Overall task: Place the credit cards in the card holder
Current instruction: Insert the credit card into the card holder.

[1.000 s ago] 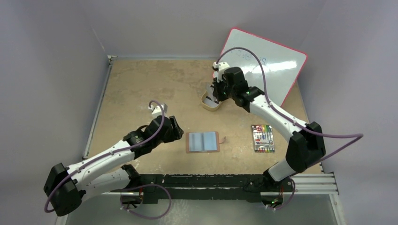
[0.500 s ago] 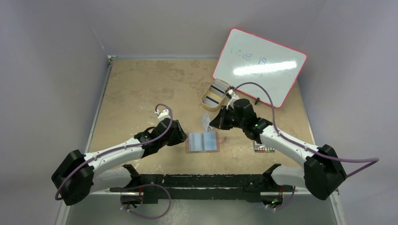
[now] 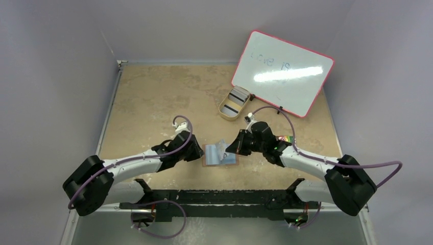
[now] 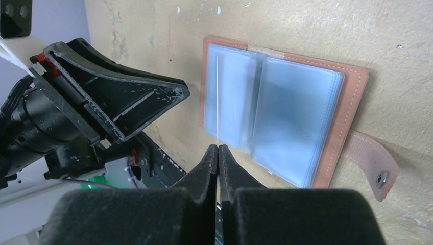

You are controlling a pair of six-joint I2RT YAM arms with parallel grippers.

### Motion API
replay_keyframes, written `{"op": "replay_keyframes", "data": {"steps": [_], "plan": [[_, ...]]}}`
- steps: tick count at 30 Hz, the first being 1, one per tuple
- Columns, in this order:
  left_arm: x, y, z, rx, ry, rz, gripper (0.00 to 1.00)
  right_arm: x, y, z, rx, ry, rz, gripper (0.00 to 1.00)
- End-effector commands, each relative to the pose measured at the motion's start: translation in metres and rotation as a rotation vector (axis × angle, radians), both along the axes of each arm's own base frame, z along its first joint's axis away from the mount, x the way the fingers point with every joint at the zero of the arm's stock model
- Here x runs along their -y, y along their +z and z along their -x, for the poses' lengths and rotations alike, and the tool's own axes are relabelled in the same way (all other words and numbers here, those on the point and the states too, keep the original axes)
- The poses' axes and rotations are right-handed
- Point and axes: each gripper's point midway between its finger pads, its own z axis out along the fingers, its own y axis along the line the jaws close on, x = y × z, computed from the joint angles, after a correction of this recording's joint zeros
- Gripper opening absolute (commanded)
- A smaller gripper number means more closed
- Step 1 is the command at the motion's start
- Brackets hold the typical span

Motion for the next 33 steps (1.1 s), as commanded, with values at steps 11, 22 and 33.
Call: {"op": "replay_keyframes", "data": {"steps": [11,22,33], "plan": [[0.019,0.009,-0.002,0.006,-0.021,0.102,0.13,0.006,-0.022,0.005,-0.020,-0.027,0.000,0.00],[0.015,-0.007,0.002,-0.023,-0.016,0.079,0.00,0.011,-0.022,0.003,-0.010,-0.067,-0.003,0.00],[0.013,-0.018,0.005,-0.045,-0.014,0.063,0.00,0.009,-0.025,0.002,-0.006,-0.070,-0.013,0.00]]}}
